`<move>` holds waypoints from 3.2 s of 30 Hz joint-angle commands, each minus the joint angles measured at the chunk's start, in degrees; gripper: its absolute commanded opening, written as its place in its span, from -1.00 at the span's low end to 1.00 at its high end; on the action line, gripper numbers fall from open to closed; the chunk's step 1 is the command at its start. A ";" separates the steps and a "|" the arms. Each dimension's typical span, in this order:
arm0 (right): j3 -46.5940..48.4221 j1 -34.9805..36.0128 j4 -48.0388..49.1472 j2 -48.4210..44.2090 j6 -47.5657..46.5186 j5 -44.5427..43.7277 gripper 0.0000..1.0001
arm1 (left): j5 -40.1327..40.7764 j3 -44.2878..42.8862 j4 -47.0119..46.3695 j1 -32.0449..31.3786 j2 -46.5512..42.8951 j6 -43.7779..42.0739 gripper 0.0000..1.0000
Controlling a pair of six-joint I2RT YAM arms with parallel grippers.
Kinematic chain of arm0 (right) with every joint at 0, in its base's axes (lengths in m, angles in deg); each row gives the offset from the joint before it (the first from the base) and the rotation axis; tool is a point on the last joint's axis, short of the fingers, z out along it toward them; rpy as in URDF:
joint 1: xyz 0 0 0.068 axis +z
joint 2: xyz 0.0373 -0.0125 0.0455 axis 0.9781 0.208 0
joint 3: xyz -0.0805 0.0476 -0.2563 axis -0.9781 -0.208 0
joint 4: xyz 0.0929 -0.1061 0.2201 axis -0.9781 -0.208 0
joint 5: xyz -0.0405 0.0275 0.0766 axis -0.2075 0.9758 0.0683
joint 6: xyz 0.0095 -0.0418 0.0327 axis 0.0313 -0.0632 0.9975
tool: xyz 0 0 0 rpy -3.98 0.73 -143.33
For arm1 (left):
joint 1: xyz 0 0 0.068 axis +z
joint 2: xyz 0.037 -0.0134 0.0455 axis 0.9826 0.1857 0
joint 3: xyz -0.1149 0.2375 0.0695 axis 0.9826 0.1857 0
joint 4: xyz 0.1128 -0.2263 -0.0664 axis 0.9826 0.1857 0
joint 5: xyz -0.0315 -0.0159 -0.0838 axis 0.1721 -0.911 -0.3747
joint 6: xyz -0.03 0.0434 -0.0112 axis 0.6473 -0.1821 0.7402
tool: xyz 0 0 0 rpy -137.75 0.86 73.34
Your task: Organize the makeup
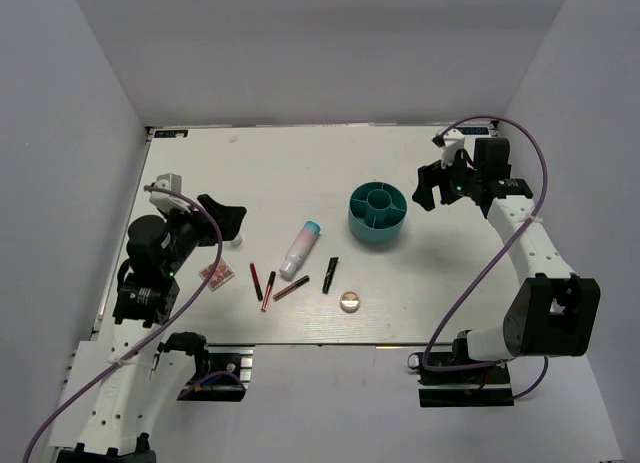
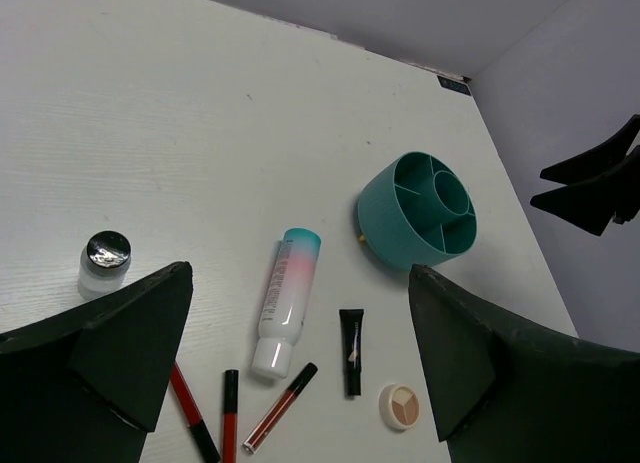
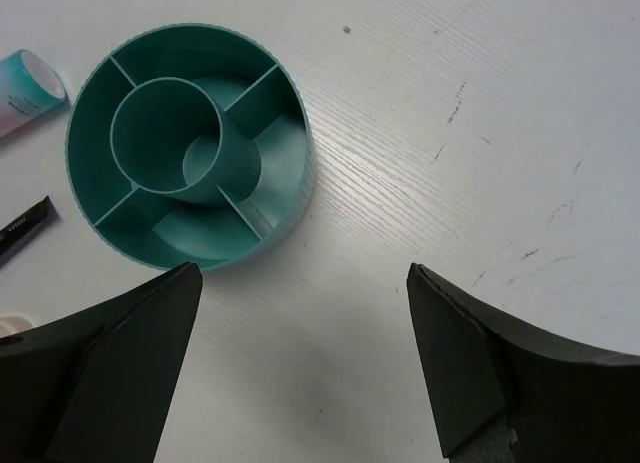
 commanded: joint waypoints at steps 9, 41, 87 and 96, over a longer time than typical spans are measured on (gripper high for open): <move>3.62 0.29 -3.79 -1.53 -22.50 20.60 0.78 | -0.81 -2.12 0.57 0.30 1.82 -0.76 0.93; 19.62 46.07 -13.47 30.37 -78.24 8.16 0.40 | 6.48 -7.92 15.34 0.30 -3.63 1.70 0.77; 40.20 45.38 -18.14 35.67 -49.61 12.80 -0.96 | 3.94 -3.18 11.13 0.30 -5.21 4.15 0.78; 36.86 35.36 -5.76 24.59 -25.18 23.97 -1.00 | 1.83 -3.36 9.19 0.30 -5.30 3.89 0.78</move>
